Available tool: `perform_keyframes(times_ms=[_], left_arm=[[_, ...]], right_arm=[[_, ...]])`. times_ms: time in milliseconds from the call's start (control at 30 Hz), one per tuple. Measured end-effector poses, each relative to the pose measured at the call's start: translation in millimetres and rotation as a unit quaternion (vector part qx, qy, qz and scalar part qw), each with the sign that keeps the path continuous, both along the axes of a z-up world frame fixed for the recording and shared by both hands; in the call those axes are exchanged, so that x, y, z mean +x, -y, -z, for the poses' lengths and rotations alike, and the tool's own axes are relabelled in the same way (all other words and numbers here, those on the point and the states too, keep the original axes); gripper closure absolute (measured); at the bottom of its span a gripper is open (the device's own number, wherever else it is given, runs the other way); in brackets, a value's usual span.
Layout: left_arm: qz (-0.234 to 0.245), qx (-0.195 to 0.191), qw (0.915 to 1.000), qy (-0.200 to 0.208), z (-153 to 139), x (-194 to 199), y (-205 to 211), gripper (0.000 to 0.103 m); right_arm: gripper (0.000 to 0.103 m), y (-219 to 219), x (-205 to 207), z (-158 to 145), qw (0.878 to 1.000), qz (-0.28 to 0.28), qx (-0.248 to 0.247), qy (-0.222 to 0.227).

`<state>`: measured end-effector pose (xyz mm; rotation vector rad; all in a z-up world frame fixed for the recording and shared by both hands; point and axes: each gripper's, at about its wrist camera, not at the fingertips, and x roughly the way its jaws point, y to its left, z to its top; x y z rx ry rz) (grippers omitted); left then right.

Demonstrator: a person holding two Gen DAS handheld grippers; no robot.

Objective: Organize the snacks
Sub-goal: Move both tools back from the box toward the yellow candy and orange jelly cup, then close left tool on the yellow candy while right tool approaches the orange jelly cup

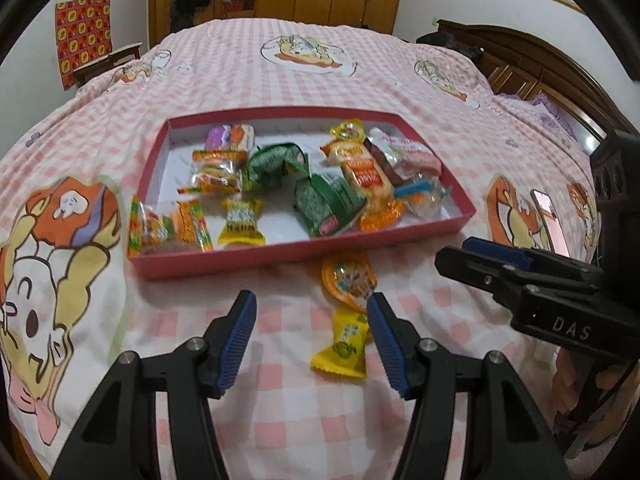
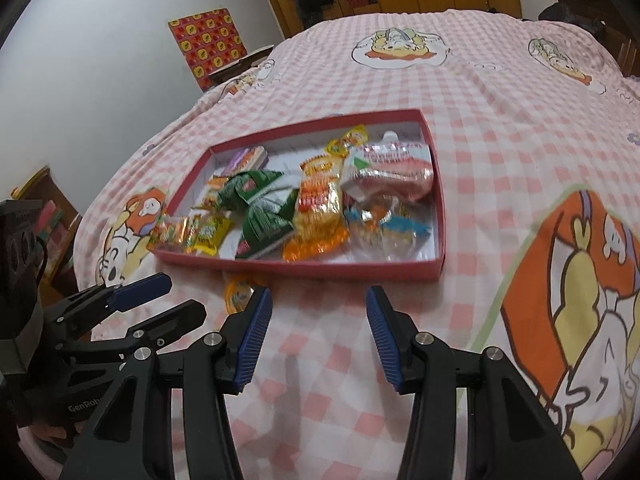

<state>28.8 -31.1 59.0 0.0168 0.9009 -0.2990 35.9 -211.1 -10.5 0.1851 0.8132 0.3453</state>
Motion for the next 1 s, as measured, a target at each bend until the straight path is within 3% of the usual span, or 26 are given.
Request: perform_keyframes(times_ms=[300,567,700,867,1000], left_arm=[[0.022,0.008,0.9997,-0.011,11,-5,11,0.043],[0.042,0.020,0.9987,-0.020,22,-6,24,0.063],[0.042,0.026,0.9986,-0.021,28,-4,27,0.065],[0.042,0.030,0.9986,-0.014,29,-5,27,0.076],[0.041,0.024,0.9988,-0.010,27,-7,24,0.076]], right_arm=[[0.053,5,0,14,1.000,0.008,0.008,-0.018],[0.053,6,0,17,1.000,0.008,0.009,-0.020],[0.053,5,0,19,1.000,0.007,0.010,-0.022],[0.053,5,0,20,1.000,0.007,0.010,-0.023],[0.053,5,0,20,1.000,0.007,0.010,-0.024]])
